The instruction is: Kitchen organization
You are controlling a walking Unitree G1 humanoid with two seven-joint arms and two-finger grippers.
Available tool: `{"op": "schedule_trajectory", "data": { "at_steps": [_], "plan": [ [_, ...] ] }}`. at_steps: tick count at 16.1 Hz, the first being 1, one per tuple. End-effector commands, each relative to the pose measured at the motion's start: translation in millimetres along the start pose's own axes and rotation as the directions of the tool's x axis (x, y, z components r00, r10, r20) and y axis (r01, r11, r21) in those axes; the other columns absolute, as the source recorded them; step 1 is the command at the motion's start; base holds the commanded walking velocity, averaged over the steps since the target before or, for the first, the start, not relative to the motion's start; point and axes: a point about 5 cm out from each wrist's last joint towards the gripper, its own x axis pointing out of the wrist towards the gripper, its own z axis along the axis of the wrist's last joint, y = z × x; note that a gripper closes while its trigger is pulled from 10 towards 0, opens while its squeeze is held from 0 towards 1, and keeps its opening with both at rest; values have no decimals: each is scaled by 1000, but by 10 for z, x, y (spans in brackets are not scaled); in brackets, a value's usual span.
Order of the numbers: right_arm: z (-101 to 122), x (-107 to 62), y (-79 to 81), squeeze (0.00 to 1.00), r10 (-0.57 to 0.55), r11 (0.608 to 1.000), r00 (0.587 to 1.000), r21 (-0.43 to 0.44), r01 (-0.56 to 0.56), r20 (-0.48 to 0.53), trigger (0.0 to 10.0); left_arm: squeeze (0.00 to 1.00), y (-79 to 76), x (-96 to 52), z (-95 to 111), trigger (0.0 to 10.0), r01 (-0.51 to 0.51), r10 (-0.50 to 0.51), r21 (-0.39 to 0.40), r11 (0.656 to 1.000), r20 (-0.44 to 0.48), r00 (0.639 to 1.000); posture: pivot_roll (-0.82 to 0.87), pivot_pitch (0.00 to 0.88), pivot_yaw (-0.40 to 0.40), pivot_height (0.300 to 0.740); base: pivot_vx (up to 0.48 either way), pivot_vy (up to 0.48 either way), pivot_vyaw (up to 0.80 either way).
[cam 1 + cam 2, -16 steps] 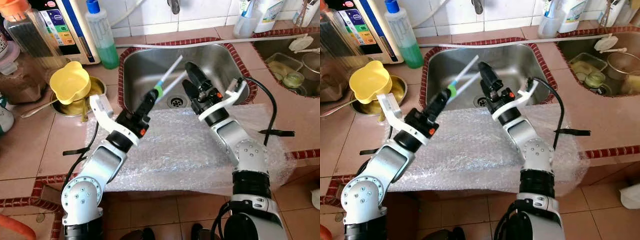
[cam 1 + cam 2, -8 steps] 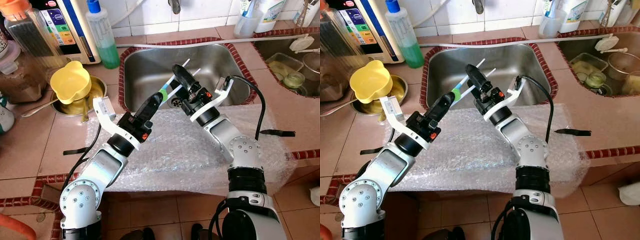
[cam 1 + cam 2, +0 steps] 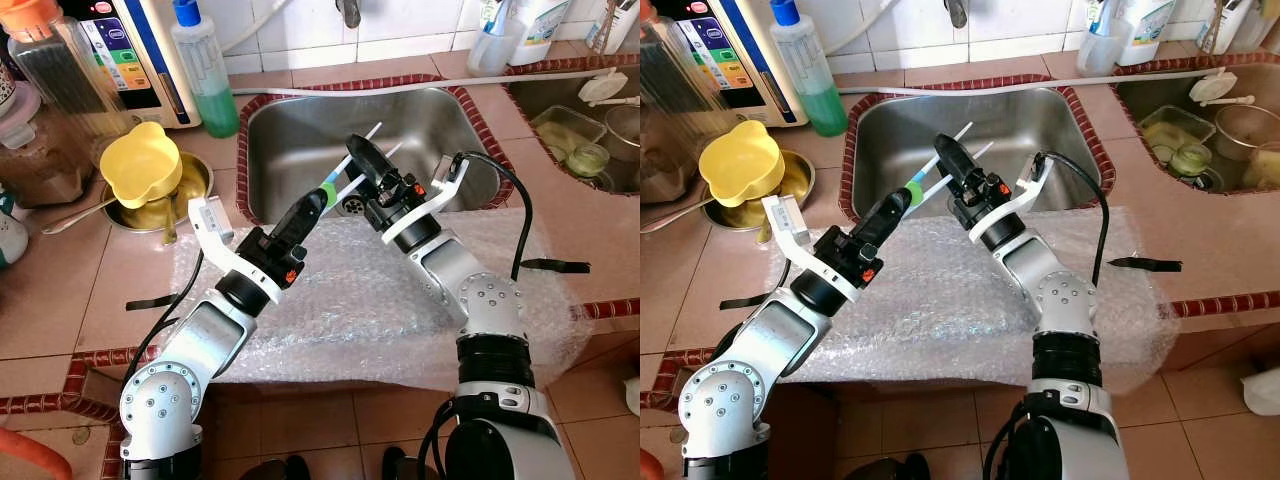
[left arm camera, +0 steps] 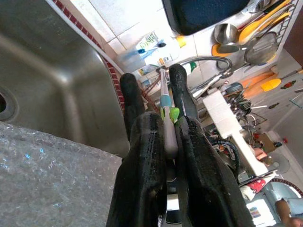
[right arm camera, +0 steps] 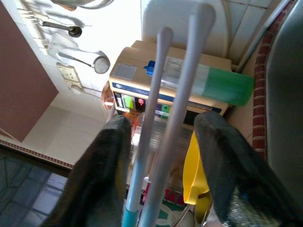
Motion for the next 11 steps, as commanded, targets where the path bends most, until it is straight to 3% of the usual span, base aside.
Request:
{"op": "schedule_trajectory", "data": {
  "at_steps": [1,2,6,7,11],
  "plan": [
    [-7,22,58,0,30,1000,1000,-10,-30,-9,0,0,15,-21,-70,0,-4,4,-16,1000,-14,1000,-98,235,84,740,0,0,0],
    [-5,19,68,0,35,999,999,-13,-36,-9,0,0,29,-20,-74,0,-12,12,-9,1000,-17,1000,-98,235,85,740,0,0,0],
    [-18,18,71,0,33,999,999,-19,-34,-10,0,0,89,-17,-73,1922,-49,49,9,999,-15,999,-98,237,89,740,0,0,0],
    [-20,17,72,0,33,999,999,-20,-33,-10,0,0,97,-19,-71,2000,-54,55,12,998,-14,998,-97,238,88,740,0,0,0],
    [-21,41,95,0,21,998,1000,-65,-21,-6,0,0,178,20,-55,3961,-115,116,84,990,-2,993,-95,238,91,740,0,0,0]
  ]
}}
